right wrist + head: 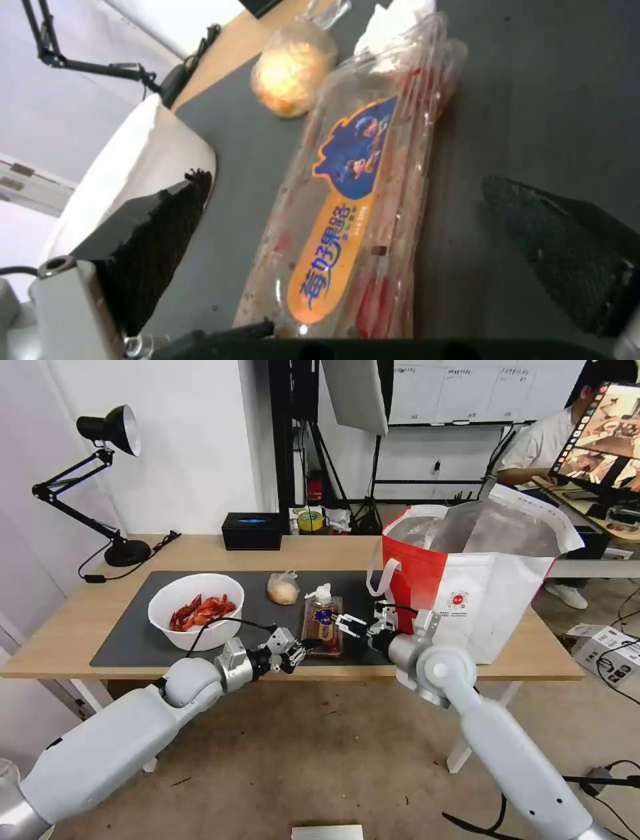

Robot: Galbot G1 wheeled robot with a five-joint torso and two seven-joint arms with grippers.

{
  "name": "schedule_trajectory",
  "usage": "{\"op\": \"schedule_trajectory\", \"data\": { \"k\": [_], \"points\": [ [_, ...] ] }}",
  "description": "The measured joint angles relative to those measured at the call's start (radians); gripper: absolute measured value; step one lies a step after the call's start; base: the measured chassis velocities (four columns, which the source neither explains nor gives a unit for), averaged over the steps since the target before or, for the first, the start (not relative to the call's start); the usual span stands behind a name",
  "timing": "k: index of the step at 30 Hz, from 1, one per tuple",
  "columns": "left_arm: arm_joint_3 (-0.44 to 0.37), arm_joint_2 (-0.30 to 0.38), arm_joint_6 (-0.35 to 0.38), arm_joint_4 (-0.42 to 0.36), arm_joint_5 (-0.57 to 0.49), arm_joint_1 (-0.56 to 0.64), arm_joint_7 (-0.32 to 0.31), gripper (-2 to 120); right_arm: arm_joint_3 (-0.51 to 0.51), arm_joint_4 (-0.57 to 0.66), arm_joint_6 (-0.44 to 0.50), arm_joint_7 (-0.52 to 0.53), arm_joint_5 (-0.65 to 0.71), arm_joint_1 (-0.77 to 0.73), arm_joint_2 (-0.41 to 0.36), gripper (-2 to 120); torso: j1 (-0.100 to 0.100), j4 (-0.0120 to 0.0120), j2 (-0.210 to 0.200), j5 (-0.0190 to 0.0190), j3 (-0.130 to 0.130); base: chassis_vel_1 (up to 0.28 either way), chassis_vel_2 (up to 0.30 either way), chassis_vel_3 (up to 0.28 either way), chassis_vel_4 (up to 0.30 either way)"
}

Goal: Pick up the trash from the table and place it into the takeout bag.

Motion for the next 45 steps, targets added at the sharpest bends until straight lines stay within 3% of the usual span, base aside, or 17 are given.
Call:
{"op": "schedule_trajectory", "data": {
  "k": [24,45],
  "points": [
    [-0.023,0.012,-0.005,-0.011,0.000,0.026,0.000,0,-0.045,-0.155,-0.153,0.033,0.102,0.157,0.045,100,0.000,0.0000,0.000,0.0000,0.000,0.000,0.000,0.000,0.000],
    [-0.028,0.019,-0.020,-0.008,0.004,0.036,0.005,0,-0.083,-0.227,-0.172,0.046,0.102,0.204,0.094,100,0.000,0.0000,0.000,0.0000,0.000,0.000,0.000,0.000,0.000]
  ]
}}
